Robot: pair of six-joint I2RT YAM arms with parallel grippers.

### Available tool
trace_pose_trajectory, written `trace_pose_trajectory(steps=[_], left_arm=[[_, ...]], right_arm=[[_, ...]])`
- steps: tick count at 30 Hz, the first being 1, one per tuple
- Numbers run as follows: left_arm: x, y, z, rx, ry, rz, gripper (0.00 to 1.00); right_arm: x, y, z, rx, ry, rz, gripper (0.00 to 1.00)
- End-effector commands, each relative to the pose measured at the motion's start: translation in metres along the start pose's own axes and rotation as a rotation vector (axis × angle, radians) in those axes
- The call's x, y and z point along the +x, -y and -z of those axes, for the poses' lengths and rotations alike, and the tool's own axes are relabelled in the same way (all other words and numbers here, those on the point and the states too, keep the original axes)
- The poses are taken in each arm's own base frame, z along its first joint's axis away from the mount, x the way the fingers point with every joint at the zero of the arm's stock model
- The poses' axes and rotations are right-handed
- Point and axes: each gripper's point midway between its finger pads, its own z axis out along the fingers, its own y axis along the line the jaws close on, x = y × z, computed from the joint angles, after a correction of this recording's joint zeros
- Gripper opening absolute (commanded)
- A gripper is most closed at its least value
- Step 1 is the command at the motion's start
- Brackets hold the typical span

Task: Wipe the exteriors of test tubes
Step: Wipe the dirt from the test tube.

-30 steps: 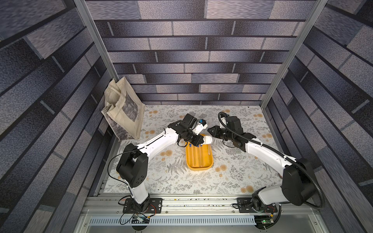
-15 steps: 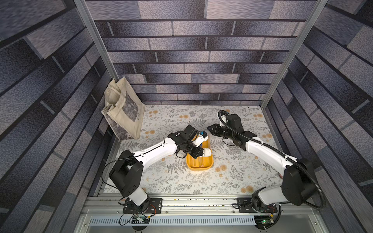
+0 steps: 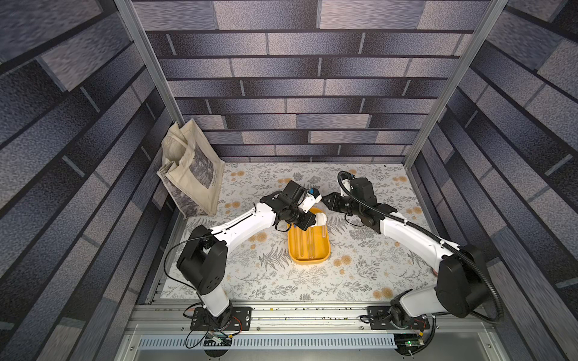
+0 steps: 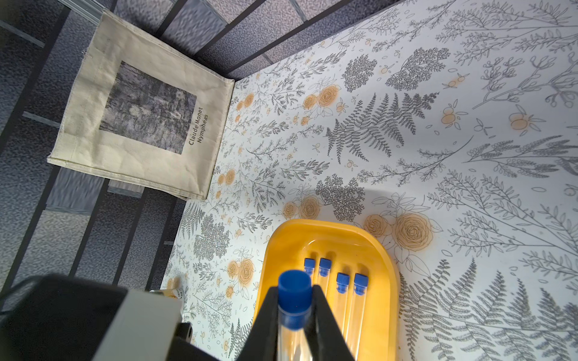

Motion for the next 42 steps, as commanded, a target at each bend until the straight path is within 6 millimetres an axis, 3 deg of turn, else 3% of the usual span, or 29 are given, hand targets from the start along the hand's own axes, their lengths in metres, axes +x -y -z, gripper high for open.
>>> trace_pose_trajectory(steps=[1,7,11,22,30,42], left_arm=[[-0.021,-0.003,0.002,-0.006,0.027,-0.02,0.04],[-0.024,-0.005,0.001,-0.011,0.025,-0.021,0.04],[-0.013,0.001,0.001,-0.009,0.009,-0.029,0.04],[0.048,0.017,-0.005,0.009,-0.055,0.036,0.05],[0.078,0.018,-0.009,-0.015,-0.108,0.089,0.04],[0.06,0.039,-0.014,0.048,-0.088,0.026,0.04]], right_arm=[[0.002,0.004,0.0,0.013,0.0,-0.013,0.19],[0.003,0.005,0.002,0.021,0.0,-0.008,0.19],[0.002,0.005,0.001,0.022,-0.004,-0.008,0.19],[-0.007,0.004,-0.001,0.017,0.005,-0.003,0.19],[-0.015,0.001,0.003,-0.001,0.018,-0.003,0.19],[0.008,0.011,-0.01,-0.029,-0.044,-0.034,0.2]])
